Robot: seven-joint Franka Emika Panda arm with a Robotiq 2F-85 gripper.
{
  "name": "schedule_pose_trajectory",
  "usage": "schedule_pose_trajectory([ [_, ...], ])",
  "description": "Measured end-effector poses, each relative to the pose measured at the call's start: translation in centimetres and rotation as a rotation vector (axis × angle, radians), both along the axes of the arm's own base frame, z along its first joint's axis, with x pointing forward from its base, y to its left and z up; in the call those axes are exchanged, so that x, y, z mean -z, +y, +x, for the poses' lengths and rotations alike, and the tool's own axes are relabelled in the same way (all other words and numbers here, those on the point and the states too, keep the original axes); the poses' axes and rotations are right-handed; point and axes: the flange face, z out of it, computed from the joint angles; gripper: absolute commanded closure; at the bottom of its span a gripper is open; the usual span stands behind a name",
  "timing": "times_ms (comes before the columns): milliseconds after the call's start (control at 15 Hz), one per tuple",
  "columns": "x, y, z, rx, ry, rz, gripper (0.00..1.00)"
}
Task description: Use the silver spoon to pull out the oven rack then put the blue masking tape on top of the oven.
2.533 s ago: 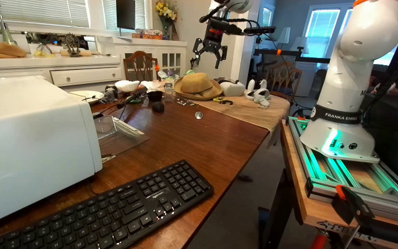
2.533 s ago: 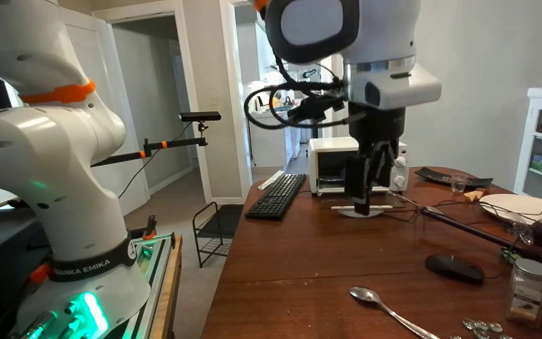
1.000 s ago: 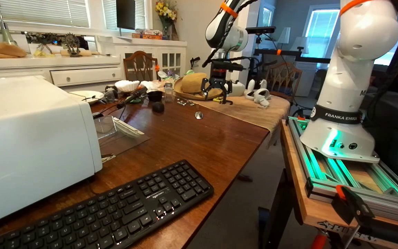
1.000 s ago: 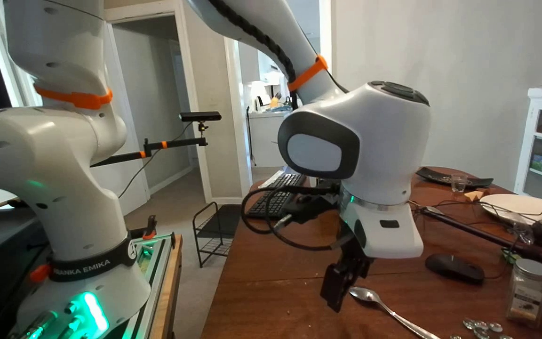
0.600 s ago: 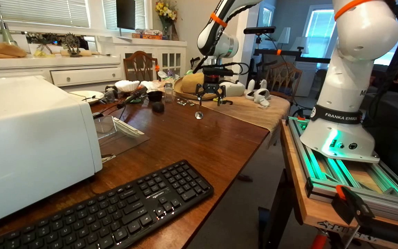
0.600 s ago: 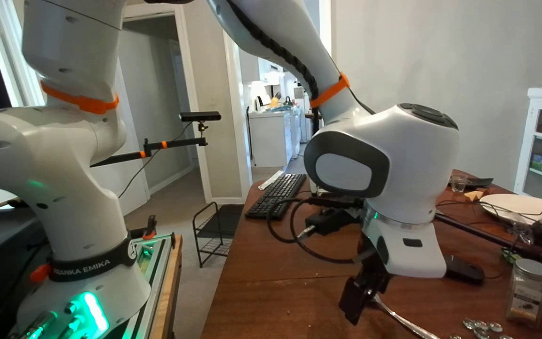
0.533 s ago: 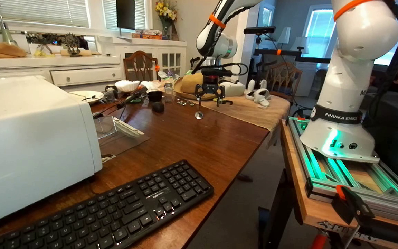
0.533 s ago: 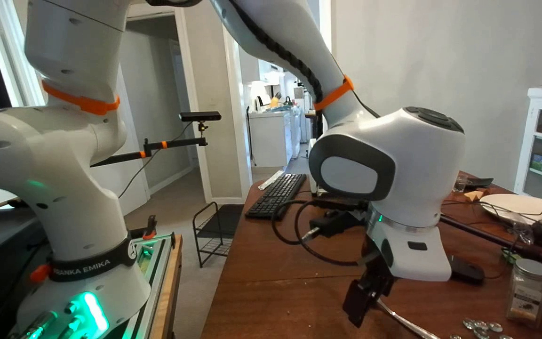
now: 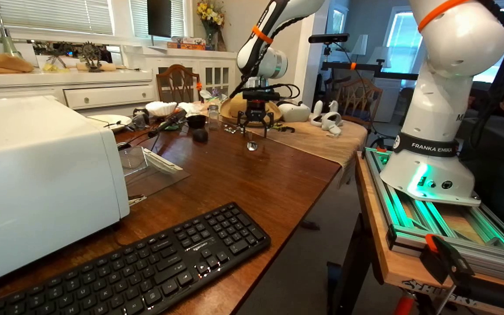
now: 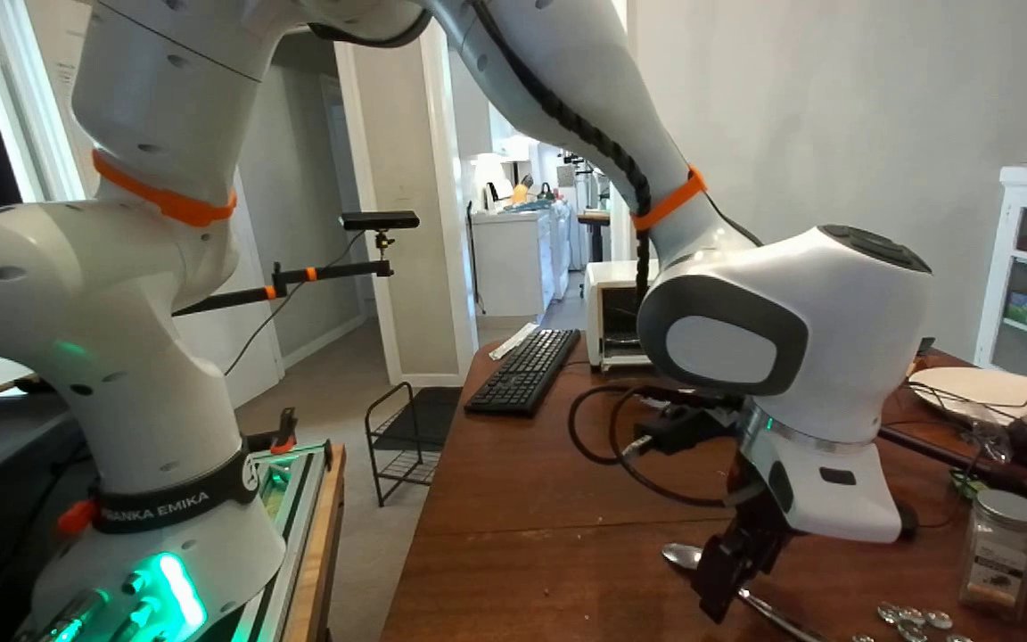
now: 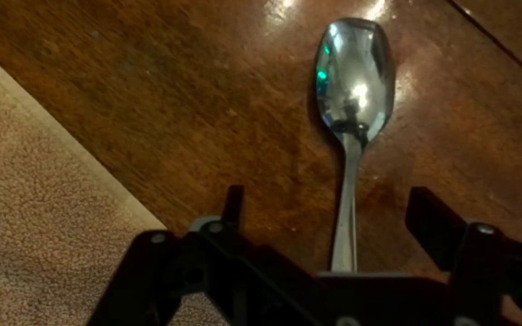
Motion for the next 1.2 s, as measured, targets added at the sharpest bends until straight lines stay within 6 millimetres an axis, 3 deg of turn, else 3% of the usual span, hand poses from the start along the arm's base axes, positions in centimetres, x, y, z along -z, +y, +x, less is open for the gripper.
schedule_pose_trajectory([
  [467, 1.5, 1.7, 1.5, 0.001, 0.028, 0.0, 0.17],
  [533, 1.5, 1.9, 1.5, -0.001, 0.029, 0.0, 0.26],
  [600, 1.5, 2.0, 1.5, -0.002, 0.029, 0.0, 0.41],
  [1067, 0.5, 2.3, 2.0, 0.005, 0.004, 0.002, 0.99],
  [1200, 0.5, 2.3, 2.0, 0.016, -0.003, 0.006, 1.0],
])
